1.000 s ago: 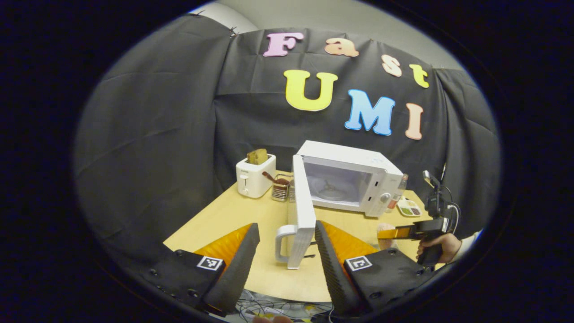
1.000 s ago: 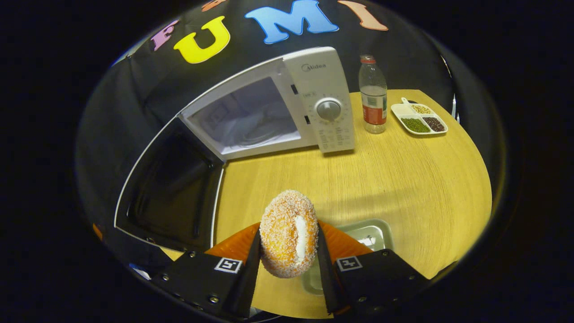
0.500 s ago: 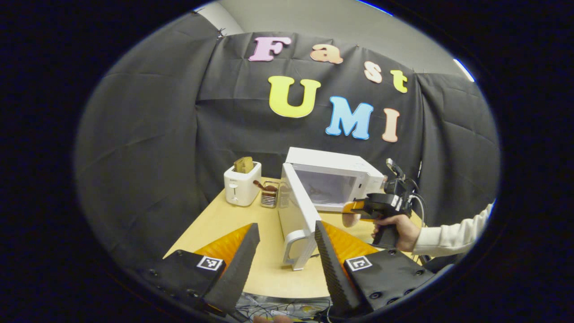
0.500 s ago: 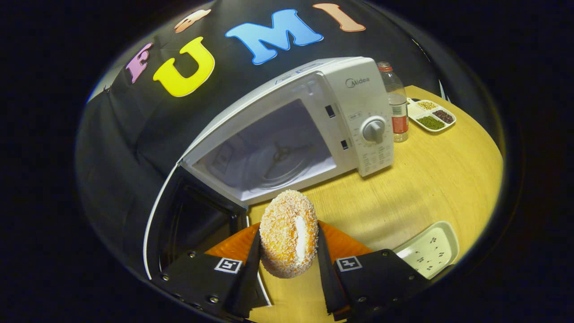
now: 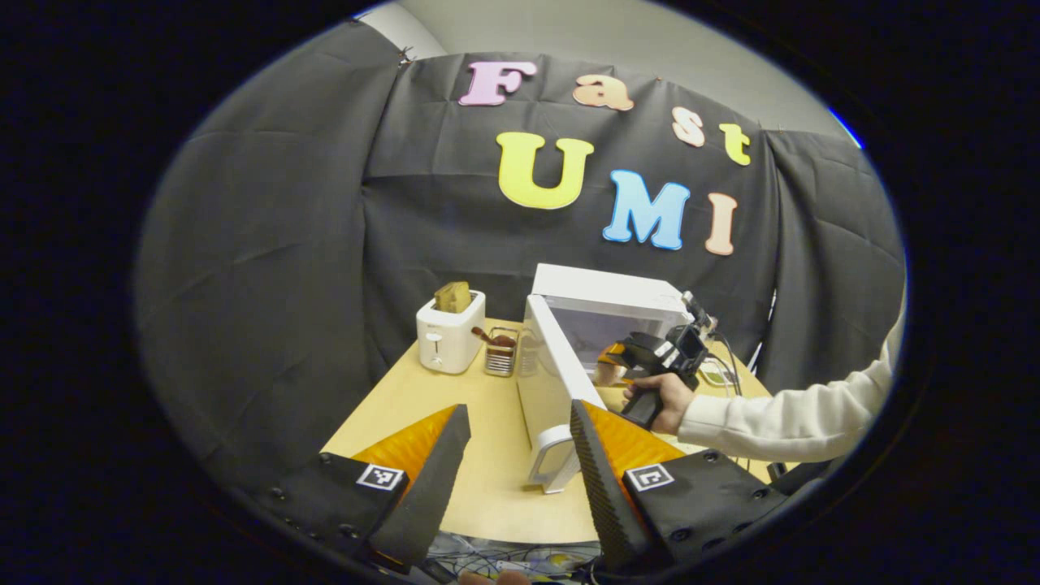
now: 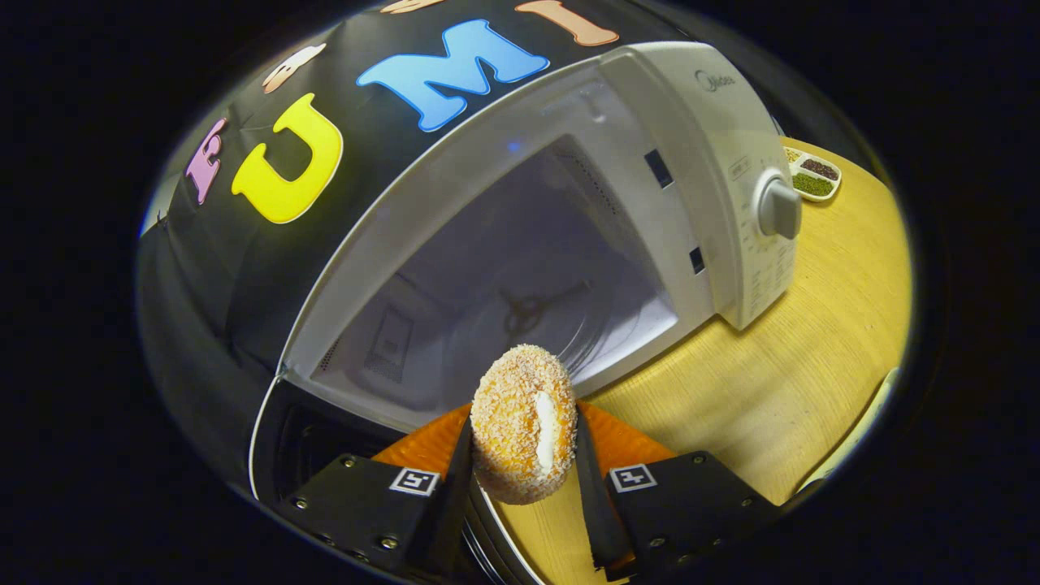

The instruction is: Open the microwave oven with the left hand, put the food in, and close the microwave oven.

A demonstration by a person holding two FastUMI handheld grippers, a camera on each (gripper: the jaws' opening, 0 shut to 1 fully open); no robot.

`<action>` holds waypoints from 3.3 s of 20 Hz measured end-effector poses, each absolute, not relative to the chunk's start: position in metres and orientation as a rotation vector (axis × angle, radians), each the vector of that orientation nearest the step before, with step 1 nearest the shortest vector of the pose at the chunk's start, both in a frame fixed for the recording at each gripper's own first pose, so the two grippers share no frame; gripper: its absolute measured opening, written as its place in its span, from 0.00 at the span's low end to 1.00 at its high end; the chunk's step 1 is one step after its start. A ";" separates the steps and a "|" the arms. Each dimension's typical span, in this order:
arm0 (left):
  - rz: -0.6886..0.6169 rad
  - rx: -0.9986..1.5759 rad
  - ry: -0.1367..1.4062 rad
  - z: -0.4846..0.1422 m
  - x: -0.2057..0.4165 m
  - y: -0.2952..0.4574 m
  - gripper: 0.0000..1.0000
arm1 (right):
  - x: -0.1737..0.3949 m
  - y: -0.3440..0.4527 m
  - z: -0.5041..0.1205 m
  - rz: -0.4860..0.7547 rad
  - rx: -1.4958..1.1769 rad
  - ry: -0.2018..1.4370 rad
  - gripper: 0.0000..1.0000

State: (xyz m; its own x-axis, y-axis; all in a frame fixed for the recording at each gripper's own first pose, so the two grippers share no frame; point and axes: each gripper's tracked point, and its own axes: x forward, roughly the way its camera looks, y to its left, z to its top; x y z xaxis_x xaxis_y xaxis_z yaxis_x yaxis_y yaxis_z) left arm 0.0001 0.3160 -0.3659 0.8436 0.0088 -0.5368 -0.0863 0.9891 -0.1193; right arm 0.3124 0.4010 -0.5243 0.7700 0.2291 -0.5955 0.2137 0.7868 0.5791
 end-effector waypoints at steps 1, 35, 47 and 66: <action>0.056 -0.140 0.574 -0.368 0.002 0.315 0.89 | 0.321 0.402 -0.527 -0.004 0.681 0.697 0.62; 0.148 -0.142 0.592 -0.380 -0.013 0.320 0.80 | 0.354 0.383 -0.485 0.015 0.555 0.518 0.98; -0.016 -0.191 0.532 -0.420 -0.008 0.340 0.85 | 0.204 0.341 -0.395 0.174 0.385 0.499 0.98; 0.241 0.169 0.655 -0.476 0.025 0.319 0.88 | 0.009 0.136 -0.284 0.446 0.179 0.391 0.98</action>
State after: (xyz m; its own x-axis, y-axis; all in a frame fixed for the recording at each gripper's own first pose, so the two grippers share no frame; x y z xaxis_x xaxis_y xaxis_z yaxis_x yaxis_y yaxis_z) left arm 0.0253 0.3186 -0.4760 0.7670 0.2740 -0.5802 -0.1678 0.9584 0.2308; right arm 0.0094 0.1363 -0.2837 0.8298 0.4519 -0.3275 -0.3842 0.8882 0.2522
